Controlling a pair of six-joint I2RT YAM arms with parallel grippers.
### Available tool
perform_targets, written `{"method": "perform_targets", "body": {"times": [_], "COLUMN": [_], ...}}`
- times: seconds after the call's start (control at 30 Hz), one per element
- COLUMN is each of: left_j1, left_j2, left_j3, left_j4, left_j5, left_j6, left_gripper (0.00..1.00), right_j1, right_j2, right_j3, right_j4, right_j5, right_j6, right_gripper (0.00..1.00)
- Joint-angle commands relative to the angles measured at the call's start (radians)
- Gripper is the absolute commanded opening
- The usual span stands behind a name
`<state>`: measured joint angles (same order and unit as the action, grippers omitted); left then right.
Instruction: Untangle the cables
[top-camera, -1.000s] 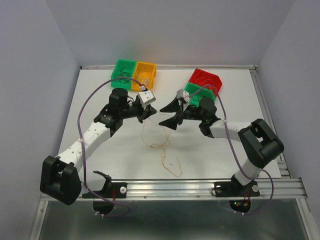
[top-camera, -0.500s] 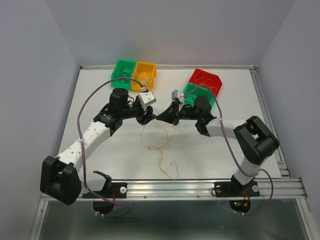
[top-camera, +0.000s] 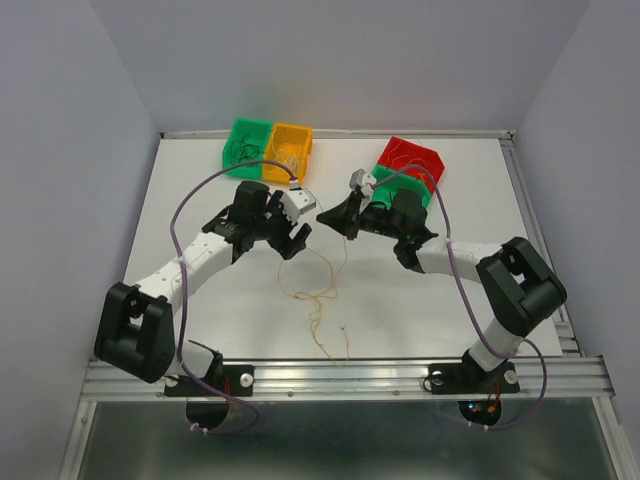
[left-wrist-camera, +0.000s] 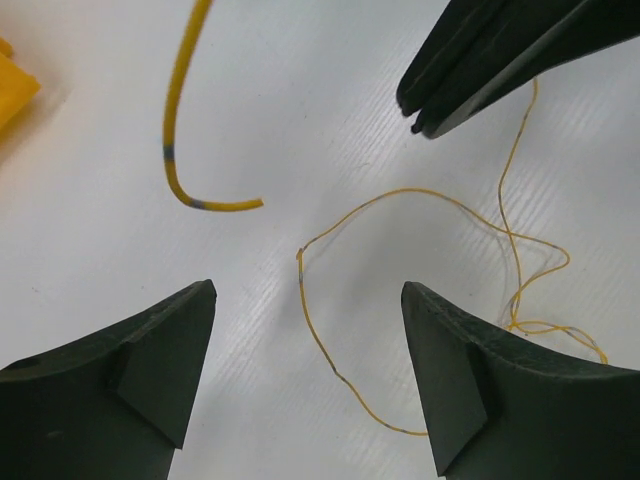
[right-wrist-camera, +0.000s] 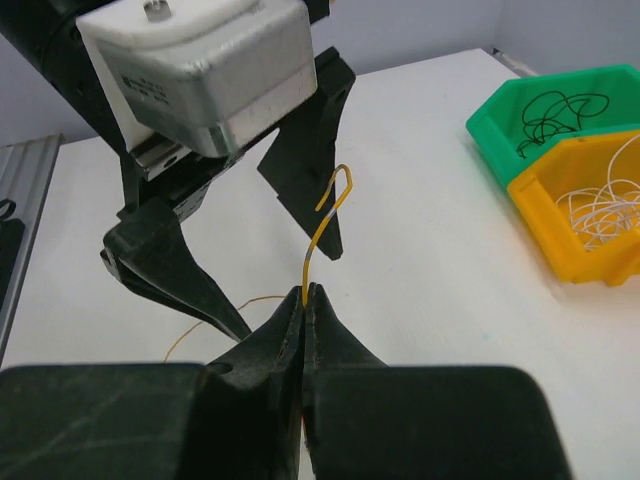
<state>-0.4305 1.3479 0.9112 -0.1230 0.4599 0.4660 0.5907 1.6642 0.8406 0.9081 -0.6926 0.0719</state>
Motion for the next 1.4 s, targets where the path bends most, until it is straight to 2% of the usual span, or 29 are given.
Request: {"method": "perform_targets", "body": {"times": [0.0, 0.1, 0.2, 0.37, 0.4, 0.47, 0.5, 0.53, 0.63, 0.77, 1.13, 1.37], "left_j1": [0.012, 0.015, 0.015, 0.021, 0.019, 0.019, 0.021, 0.019, 0.021, 0.019, 0.026, 0.026], "left_j2": [0.023, 0.053, 0.098, 0.180, 0.189, 0.197, 0.192, 0.188, 0.159, 0.085, -0.059, -0.066], "left_j3": [0.014, 0.015, 0.026, 0.054, 0.058, 0.066, 0.068, 0.068, 0.069, 0.063, 0.025, 0.028], "left_j4": [-0.013, -0.035, -0.052, -0.069, -0.076, -0.087, -0.090, -0.093, -0.109, -0.129, -0.090, -0.116], "left_j5": [-0.035, 0.000, -0.004, -0.038, -0.029, -0.014, -0.006, -0.001, 0.031, 0.106, 0.146, 0.206], "left_j6": [-0.004, 0.006, 0.011, -0.003, 0.000, 0.006, 0.013, 0.017, 0.040, 0.060, 0.068, 0.106], "left_gripper": [0.86, 0.86, 0.81, 0.64, 0.51, 0.35, 0.21, 0.00, 0.00, 0.00, 0.00, 0.00], "right_j1": [0.008, 0.008, 0.009, 0.008, 0.008, 0.008, 0.008, 0.009, 0.008, 0.008, 0.015, 0.023], "right_j2": [-0.038, -0.046, -0.052, -0.070, -0.072, -0.075, -0.078, -0.078, -0.075, -0.049, 0.120, 0.161], "right_j3": [-0.017, -0.023, -0.034, -0.054, -0.054, -0.060, -0.063, -0.064, -0.067, -0.043, 0.048, 0.022], "right_j4": [0.025, 0.029, 0.040, 0.052, 0.052, 0.052, 0.052, 0.051, 0.049, 0.028, 0.031, 0.178], "right_j5": [0.125, 0.182, 0.203, 0.214, 0.214, 0.216, 0.212, 0.209, 0.180, 0.066, -0.062, -0.117], "right_j6": [0.003, 0.011, 0.011, 0.011, 0.009, 0.006, 0.005, 0.005, -0.001, -0.003, 0.072, 0.094], "right_gripper": [0.01, 0.01, 0.01, 0.01, 0.01, 0.01, 0.01, 0.01, 0.01, 0.00, 0.01, 0.19]}}
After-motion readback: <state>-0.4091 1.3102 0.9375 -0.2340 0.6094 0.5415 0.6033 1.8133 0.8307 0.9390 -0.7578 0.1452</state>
